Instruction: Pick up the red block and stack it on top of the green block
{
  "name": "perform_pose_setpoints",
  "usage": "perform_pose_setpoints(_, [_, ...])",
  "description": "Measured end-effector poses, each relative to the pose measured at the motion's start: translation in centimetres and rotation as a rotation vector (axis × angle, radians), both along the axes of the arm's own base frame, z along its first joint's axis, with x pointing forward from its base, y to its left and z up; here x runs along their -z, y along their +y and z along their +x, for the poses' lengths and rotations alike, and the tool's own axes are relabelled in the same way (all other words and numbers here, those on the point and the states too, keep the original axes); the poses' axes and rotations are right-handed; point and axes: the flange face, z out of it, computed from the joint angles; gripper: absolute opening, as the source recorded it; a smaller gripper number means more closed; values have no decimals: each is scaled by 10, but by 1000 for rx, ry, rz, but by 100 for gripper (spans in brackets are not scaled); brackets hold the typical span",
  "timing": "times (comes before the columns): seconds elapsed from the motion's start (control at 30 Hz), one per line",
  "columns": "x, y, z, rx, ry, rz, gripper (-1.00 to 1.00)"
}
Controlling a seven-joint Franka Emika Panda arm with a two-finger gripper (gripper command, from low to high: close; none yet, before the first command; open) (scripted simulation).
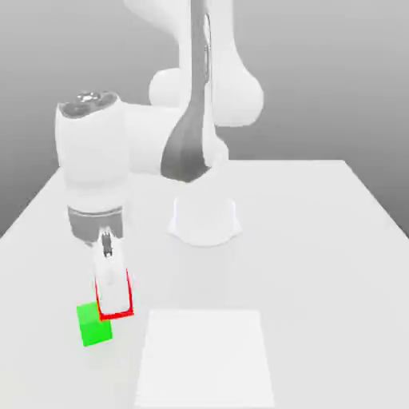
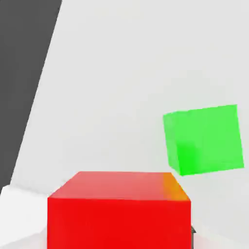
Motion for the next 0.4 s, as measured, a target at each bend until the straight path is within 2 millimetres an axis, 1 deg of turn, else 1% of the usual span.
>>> perform_pose_setpoints(0.03, [-2,-11,-11,47,-2,0,-100])
perform_pose_setpoints(0.1, [7,-17,-18,78,-3,-3,-100])
perform_pose_setpoints(0.27, [50,-17,-19,82,-3,-4,-100])
perform_pose_setpoints(0.3, [58,-16,-19,81,-3,-2,100])
perform_pose_setpoints(0.4, [58,-16,-19,81,-3,-2,100])
